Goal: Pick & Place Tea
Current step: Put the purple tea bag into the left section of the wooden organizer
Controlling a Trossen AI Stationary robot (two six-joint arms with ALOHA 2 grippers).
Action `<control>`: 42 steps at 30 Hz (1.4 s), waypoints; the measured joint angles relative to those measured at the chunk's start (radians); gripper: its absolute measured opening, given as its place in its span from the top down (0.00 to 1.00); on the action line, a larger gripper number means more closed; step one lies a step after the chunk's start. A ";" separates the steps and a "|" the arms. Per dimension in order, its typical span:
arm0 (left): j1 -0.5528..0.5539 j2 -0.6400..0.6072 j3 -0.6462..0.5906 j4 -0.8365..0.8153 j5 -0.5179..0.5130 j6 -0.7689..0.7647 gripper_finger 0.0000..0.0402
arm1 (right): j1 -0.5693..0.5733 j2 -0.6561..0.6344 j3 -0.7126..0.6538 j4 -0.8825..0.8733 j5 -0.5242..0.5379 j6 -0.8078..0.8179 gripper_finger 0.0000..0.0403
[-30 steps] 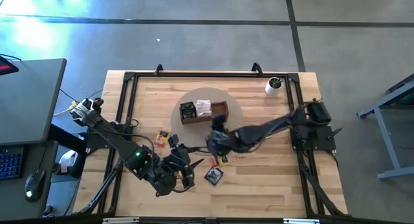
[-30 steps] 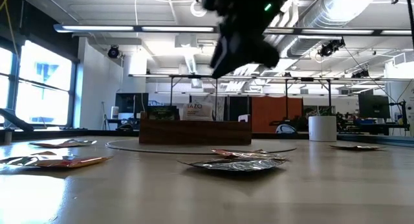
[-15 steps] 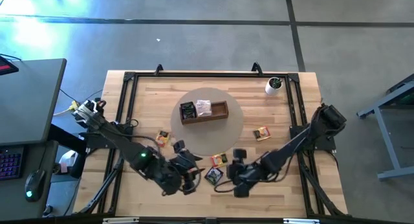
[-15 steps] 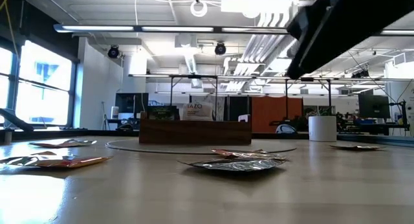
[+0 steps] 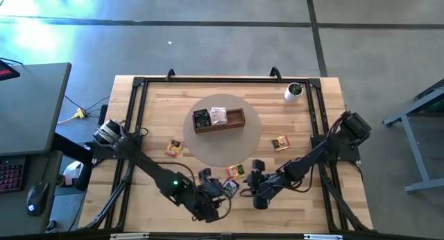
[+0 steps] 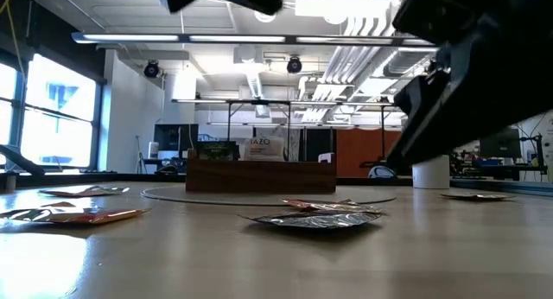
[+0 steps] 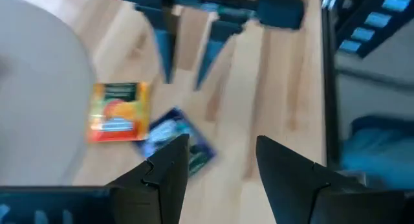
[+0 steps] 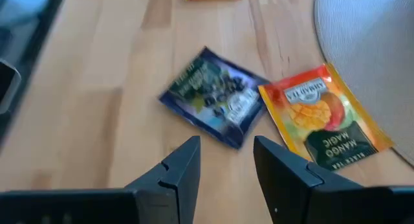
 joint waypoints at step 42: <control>0.069 0.252 0.103 -0.153 0.249 -0.971 0.56 | -0.137 0.041 0.000 0.025 -0.147 -0.052 0.65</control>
